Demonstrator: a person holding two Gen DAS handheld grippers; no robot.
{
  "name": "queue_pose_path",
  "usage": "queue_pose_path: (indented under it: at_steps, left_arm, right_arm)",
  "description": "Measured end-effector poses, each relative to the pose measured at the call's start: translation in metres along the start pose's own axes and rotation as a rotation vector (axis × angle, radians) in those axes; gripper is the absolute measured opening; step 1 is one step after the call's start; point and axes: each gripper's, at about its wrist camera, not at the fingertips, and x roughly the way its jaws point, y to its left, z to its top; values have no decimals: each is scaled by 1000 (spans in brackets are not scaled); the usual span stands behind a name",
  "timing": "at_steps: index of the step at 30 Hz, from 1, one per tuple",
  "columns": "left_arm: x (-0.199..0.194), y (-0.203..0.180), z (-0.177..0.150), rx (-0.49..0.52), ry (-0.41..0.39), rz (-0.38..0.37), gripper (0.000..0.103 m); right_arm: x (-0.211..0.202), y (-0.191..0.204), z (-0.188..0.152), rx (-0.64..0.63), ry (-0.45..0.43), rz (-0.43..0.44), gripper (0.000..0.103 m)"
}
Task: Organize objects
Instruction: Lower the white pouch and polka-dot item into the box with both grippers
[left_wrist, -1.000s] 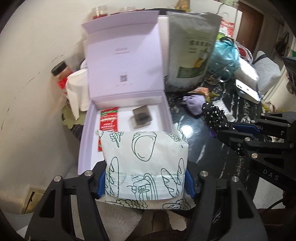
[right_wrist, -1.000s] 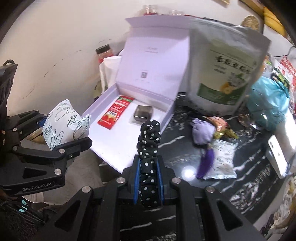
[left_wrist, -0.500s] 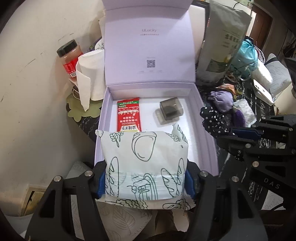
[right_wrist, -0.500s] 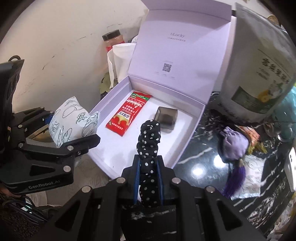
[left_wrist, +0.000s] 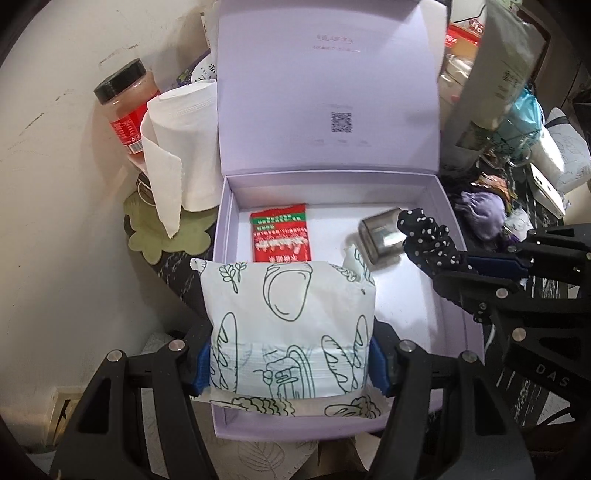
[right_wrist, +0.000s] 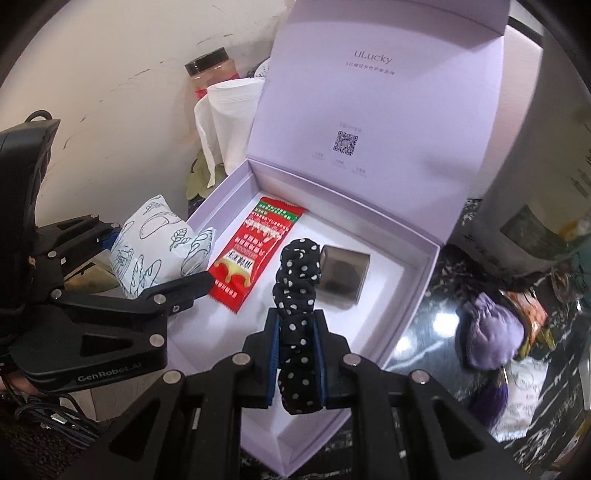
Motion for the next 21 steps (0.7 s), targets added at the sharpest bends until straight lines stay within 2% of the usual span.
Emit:
queue_pose_path:
  at_steps: [11,21]
  left_arm:
    - [38,12,32,-5,11,22,63]
    - [69,14,52,-9,4,18,63]
  right_arm:
    - [23,-14,29,-3,5,27,15]
    - [42,-23,42,-5,6,67,15]
